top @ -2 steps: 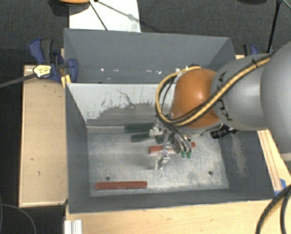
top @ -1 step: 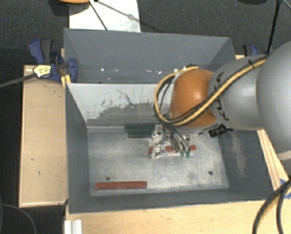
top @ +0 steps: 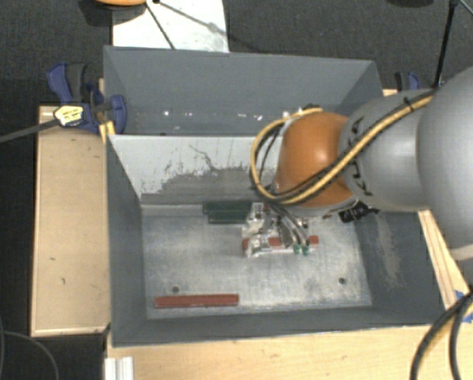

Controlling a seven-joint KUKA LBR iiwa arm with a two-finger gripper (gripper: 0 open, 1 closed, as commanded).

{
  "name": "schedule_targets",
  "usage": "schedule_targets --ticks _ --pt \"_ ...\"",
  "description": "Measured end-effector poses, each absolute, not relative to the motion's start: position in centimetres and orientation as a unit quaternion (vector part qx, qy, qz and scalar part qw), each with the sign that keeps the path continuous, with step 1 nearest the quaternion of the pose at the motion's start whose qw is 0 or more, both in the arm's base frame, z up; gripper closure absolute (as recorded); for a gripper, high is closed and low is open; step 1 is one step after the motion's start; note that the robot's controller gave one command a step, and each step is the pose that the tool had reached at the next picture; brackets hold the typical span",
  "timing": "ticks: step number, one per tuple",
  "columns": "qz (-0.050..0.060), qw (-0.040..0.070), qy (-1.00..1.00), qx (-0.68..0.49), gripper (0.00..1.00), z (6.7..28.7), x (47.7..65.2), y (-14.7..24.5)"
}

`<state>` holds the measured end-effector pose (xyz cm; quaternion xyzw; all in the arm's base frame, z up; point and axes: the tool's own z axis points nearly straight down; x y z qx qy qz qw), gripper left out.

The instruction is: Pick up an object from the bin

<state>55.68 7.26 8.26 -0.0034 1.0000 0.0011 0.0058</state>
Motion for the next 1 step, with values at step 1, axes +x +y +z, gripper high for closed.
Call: schedule_targets --ticks 1 --pt "0.001 0.006 0.997 -0.073 1.0 27.24 57.11 9.1"
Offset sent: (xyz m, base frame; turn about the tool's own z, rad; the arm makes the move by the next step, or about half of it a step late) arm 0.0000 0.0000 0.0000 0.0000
